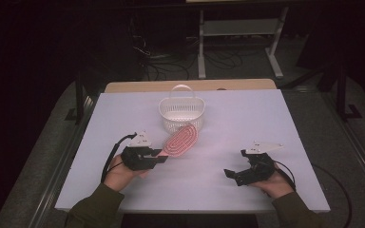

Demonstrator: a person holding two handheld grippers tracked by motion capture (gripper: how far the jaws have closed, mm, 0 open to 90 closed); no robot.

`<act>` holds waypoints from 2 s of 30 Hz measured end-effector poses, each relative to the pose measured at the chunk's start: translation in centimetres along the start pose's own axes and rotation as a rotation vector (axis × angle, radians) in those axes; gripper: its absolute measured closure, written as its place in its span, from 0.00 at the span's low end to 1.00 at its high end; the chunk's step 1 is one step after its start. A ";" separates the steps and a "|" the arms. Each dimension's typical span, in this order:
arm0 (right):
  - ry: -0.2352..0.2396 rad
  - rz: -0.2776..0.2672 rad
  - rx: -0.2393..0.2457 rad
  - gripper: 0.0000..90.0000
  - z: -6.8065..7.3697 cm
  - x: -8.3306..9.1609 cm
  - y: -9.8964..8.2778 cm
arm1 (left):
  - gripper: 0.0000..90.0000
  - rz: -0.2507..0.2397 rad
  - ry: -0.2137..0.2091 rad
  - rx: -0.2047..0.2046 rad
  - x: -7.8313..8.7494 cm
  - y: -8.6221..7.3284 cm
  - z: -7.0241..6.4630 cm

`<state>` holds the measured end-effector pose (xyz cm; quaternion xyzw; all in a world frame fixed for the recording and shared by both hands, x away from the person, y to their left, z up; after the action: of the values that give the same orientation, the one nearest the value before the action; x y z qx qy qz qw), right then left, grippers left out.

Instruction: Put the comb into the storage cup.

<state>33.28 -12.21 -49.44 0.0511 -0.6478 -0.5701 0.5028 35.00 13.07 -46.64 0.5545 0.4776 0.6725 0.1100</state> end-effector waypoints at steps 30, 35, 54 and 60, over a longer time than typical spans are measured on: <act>0.107 -0.002 0.002 0.00 1.8 -0.3 3.9 | 0.78 -0.049 0.010 0.027 0.1 0.3 0.4; 0.114 -0.030 -0.008 0.00 1.7 -0.5 5.1 | 0.78 -0.051 0.011 0.031 0.2 0.3 0.5; 0.164 -0.027 0.000 0.01 2.8 -2.1 7.2 | 0.78 -0.076 0.014 0.040 0.2 0.5 0.4; 0.161 -0.032 0.007 0.00 3.2 -2.6 7.9 | 0.78 -0.079 0.015 0.040 0.2 0.5 0.4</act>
<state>36.34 -5.62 -44.28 0.1089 -0.6064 -0.5696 0.5440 35.47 13.16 -46.18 0.5322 0.5135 0.6621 0.1215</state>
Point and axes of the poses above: each handheld gripper's, and its own axes: x roughly backward along the jaws, y roughly out of its top, z roughly to its left, the point moved 10 cm from there along -x, roughly forward along the jaws
